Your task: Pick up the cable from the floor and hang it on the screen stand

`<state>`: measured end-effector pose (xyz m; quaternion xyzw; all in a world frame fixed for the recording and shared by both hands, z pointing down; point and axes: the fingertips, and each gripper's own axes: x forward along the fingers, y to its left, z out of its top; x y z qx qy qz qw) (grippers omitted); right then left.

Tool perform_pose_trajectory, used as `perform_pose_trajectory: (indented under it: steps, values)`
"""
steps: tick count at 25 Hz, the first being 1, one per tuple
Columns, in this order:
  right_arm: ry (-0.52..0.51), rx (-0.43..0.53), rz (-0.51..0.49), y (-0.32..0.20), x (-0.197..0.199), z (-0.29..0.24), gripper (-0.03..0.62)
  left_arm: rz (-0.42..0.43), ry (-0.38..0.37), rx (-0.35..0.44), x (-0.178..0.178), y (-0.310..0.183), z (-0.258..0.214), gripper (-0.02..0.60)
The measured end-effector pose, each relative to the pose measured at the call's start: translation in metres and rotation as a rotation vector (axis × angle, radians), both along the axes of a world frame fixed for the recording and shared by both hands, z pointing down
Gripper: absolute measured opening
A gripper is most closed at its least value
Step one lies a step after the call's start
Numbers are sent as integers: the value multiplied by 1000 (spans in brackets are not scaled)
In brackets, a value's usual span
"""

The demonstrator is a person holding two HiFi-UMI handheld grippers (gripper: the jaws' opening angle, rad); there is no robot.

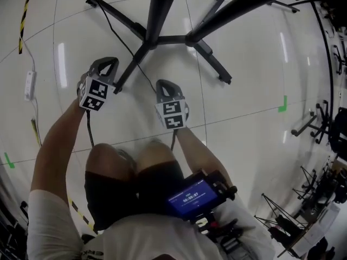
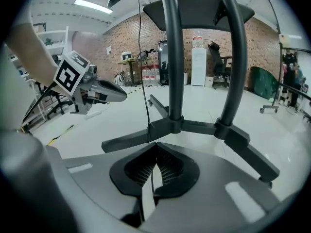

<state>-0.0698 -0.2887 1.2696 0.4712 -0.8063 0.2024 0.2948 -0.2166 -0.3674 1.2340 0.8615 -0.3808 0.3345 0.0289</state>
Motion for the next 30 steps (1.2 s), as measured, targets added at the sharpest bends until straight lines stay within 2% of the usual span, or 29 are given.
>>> perform_pose_trajectory:
  steps: [5,9,11,15,18,21,22,24,28,30]
  values:
    - [-6,51,-15,-17,-7,60,15,-13,55,24,1,-20,55,2]
    - [-12,46,-2,-17,-8,72,14,-17,63,42,7,-24,62,2]
    - [-4,43,-12,-14,-10,74,15,42,1,106,12,-21,60,2]
    - [20,30,-20,-12,-10,83,15,233,-179,249,26,-21,56,2]
    - [29,4,-33,-14,-11,91,29,313,-284,299,30,-30,57,13]
    - [34,-24,-71,-11,-16,98,84,361,-338,312,35,-34,60,87]
    - [35,-34,-79,-9,-17,100,101,354,-330,306,36,-34,61,100]
    - [34,-52,-83,-8,-18,105,130,284,-259,258,34,-35,63,115]
    - [38,-61,-84,-10,-18,108,144,55,34,38,25,-40,73,130]
    - [42,-60,-89,-12,-20,110,144,-24,173,-56,27,-46,75,138]
